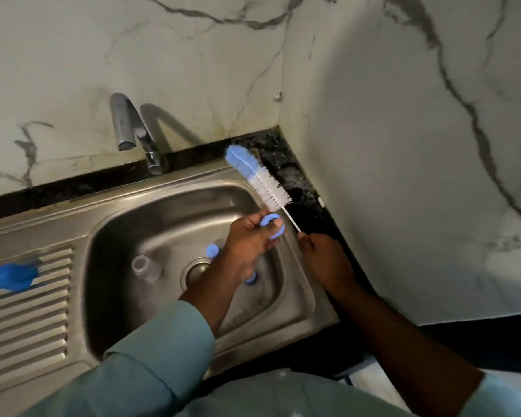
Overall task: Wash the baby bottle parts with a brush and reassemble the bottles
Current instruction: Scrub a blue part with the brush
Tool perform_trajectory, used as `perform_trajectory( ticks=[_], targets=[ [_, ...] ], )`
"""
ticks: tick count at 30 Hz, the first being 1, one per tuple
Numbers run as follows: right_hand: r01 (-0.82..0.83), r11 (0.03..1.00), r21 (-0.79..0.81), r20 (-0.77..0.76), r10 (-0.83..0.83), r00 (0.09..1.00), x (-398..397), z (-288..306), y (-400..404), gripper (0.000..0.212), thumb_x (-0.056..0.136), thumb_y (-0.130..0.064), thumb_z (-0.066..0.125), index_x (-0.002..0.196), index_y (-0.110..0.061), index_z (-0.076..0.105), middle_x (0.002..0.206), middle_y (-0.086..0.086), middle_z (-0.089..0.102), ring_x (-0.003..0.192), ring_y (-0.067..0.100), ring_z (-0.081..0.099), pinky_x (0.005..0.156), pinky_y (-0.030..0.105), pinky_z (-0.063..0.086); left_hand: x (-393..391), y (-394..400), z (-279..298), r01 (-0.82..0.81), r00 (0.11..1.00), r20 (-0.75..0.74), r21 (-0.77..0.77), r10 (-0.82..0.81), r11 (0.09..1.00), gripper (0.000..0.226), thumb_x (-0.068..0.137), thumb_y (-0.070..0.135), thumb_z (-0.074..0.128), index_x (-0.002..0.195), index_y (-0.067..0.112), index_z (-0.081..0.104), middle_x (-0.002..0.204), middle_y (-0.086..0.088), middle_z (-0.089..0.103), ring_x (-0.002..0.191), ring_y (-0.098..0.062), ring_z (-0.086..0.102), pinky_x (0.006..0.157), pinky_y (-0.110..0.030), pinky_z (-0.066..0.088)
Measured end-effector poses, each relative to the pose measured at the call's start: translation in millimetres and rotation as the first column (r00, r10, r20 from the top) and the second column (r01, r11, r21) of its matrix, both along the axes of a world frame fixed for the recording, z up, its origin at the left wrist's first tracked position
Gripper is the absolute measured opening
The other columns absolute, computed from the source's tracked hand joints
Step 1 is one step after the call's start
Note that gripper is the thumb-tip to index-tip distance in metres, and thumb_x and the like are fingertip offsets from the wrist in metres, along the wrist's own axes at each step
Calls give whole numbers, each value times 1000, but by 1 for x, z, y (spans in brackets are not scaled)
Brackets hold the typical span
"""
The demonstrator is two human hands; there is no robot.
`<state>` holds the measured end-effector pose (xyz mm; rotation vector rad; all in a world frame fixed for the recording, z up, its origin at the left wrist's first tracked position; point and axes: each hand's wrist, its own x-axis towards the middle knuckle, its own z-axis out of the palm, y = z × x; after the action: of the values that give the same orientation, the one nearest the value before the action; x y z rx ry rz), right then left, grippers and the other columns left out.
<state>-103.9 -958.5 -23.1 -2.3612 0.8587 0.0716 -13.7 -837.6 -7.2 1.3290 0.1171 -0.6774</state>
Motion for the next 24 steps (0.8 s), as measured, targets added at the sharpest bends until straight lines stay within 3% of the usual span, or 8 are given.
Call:
perform_trajectory(
  ticks=[4,8,10,15,19,22,24],
  targets=[
    [119,991,64,15,-120,993,15,-10,-21,39,99,-35,42,92,-4,65,99,22,66,95,38,61,72,35,43,12,-18,-7,-99,994,-41,3,99,995,29,98,6,56,121,23,51,98,-2,63,79,-13,63,64,-23,53],
    [67,993,-100,62,-61,996,17,-21,-29,19,95,-16,48,97,-5,62,101,19,64,95,38,59,71,34,40,20,-27,-6,-31,998,-47,14,31,999,6,102,10,50,100,15,49,83,-9,57,59,-14,55,48,-22,46],
    [52,984,-171,75,-40,996,21,-29,-31,16,93,-11,49,98,-5,63,102,18,64,95,38,59,74,36,42,20,-29,-6,-14,998,-60,34,16,999,13,101,11,51,89,13,56,75,-8,55,56,-14,52,46,-20,44],
    [24,944,-330,40,-11,999,21,-38,-33,15,89,-14,58,96,-2,65,98,20,63,92,39,58,78,40,45,27,-14,-13,-131,970,-193,114,151,985,12,95,10,61,87,18,61,71,-8,60,54,-17,54,42,-18,47],
    [-36,869,-494,149,125,981,29,-34,-17,16,80,-15,62,92,-5,68,91,17,63,82,38,58,72,40,48,42,17,-14,-201,941,-247,136,230,970,4,97,15,58,94,16,60,78,-9,58,59,-21,52,43,-18,47],
    [-227,890,-395,251,343,905,62,-21,13,26,81,-20,44,79,-9,68,85,14,64,77,35,59,68,36,49,56,47,-15,-292,901,-309,86,304,953,10,100,19,52,97,12,59,83,-12,58,63,-24,53,43,-18,49],
    [-353,903,-243,266,412,871,95,-11,42,23,85,-17,50,89,-9,72,92,14,67,86,35,61,75,36,50,67,70,-15,-347,877,-332,64,347,936,13,101,18,51,95,10,58,84,-14,58,66,-26,54,43,-19,50]
  ],
)
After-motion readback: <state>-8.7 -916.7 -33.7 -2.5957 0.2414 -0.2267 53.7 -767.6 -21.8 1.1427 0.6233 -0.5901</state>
